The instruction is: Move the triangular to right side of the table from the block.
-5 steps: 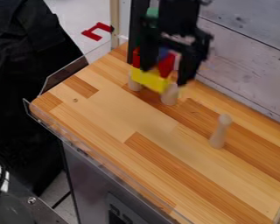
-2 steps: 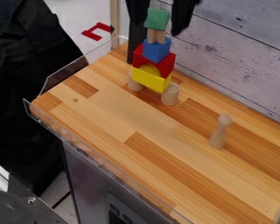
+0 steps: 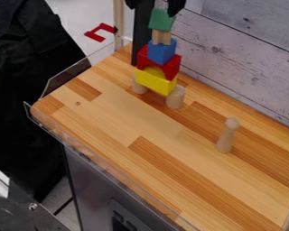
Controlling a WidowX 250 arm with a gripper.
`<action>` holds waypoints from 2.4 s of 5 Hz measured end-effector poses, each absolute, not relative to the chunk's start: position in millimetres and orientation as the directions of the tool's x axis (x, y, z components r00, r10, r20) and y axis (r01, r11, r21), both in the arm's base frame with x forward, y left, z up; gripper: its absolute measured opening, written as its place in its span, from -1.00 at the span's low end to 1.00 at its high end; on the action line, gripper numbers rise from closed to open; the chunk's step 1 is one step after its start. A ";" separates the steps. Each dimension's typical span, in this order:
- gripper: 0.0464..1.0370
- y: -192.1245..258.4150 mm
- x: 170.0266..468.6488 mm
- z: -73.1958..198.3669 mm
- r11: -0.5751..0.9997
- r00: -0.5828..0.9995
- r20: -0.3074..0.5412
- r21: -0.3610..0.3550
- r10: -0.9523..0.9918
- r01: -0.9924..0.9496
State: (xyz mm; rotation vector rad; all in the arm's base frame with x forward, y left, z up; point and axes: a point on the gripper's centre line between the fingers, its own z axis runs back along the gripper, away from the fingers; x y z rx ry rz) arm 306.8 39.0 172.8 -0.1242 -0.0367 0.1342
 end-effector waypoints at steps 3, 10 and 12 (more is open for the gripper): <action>0.92 45.4 321.0 157.9 0.980 0.992 -0.016 -0.154 0.128 -0.129; 0.05 46.0 333.6 139.4 0.966 0.981 -0.024 -0.169 0.194 -0.195; 0.05 15.1 320.2 169.9 0.988 0.990 0.043 -0.086 0.132 -0.128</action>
